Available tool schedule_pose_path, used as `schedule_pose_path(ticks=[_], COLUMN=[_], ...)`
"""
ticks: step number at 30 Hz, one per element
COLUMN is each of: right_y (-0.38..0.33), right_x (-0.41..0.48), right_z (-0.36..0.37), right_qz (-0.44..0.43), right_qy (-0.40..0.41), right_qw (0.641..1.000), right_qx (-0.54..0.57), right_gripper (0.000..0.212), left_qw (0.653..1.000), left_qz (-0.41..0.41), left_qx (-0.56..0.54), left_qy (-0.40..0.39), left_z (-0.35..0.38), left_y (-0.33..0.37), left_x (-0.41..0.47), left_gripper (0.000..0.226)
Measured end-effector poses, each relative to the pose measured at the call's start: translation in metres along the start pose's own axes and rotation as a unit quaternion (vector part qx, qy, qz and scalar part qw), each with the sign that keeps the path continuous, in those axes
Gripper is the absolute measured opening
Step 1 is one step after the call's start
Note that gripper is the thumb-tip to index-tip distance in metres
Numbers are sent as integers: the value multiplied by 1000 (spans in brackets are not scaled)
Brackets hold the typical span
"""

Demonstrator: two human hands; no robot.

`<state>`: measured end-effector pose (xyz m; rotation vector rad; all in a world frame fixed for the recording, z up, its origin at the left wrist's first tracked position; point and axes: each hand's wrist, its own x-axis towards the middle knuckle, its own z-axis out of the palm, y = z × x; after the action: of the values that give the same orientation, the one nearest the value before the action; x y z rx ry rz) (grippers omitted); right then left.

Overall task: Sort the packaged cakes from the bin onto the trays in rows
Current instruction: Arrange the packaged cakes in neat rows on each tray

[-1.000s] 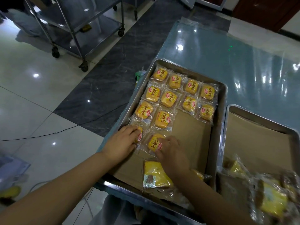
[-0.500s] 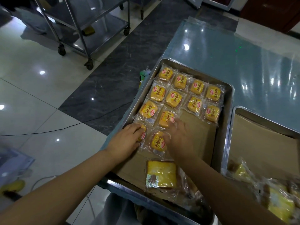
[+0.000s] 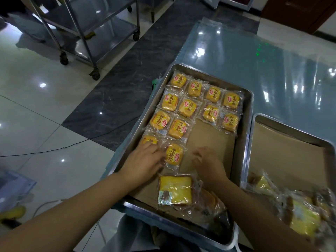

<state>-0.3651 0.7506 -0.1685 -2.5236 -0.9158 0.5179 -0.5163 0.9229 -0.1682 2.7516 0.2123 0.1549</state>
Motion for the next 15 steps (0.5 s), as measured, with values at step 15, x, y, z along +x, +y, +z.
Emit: schedule_pose_path(ticks=[15], right_y=[5], right_x=[-66], right_z=[-18], right_qz=[21], right_qy=[-112], right_qw=[977], right_qx=[183], right_gripper=[20], left_qw=[982], left_qz=[1], left_qx=[-67], left_qy=[-177], left_z=[6], left_y=[44], left_x=[-8], left_gripper=[62])
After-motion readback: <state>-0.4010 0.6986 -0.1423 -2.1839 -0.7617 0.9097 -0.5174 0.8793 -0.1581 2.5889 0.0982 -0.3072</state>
